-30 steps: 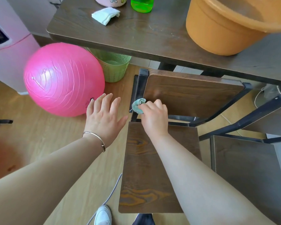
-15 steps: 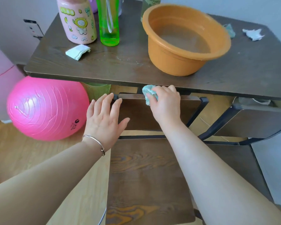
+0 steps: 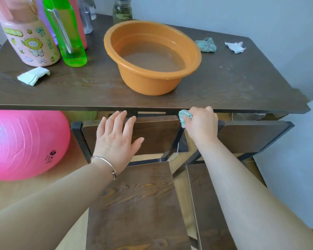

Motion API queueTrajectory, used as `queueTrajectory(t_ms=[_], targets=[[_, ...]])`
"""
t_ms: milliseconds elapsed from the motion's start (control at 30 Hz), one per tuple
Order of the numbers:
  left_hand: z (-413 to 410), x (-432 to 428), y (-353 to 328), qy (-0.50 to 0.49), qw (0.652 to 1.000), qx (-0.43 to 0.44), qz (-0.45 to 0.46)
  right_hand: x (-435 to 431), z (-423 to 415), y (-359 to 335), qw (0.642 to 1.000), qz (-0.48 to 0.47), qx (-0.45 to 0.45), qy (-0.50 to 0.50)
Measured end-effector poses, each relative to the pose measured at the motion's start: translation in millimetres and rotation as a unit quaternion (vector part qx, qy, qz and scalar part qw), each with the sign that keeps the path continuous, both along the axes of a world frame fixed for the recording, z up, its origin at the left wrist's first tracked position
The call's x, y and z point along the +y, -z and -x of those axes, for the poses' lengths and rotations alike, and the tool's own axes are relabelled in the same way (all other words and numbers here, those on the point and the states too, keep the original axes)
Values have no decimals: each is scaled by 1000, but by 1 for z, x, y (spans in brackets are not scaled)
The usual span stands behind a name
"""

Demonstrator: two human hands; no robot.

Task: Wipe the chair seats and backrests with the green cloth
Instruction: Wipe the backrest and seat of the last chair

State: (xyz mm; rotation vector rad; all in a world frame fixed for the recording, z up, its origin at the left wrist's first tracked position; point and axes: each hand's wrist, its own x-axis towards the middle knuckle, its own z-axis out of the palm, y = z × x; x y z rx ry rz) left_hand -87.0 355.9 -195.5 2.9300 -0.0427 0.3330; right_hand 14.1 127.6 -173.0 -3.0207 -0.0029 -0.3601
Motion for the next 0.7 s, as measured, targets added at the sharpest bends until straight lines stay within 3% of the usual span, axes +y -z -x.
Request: queueTrajectory(t_ms=[100,233,333,600,700], targets=[[0,-22,9,33,999,12,3,-19,2,8,991,-128,32,0],[2,-42,28,58,998,39,1,-22,22,31,976,-217,-25,-17],[7,-47,49,84,995,46,-2,-21,36,60,969,-243,-49,-1],[37,-42,121,124,990,62,-19,-17,58,164,950,-300,32,86],[55,-32,151,103,990,88,-24,-16,60,192,948,-301,22,98]])
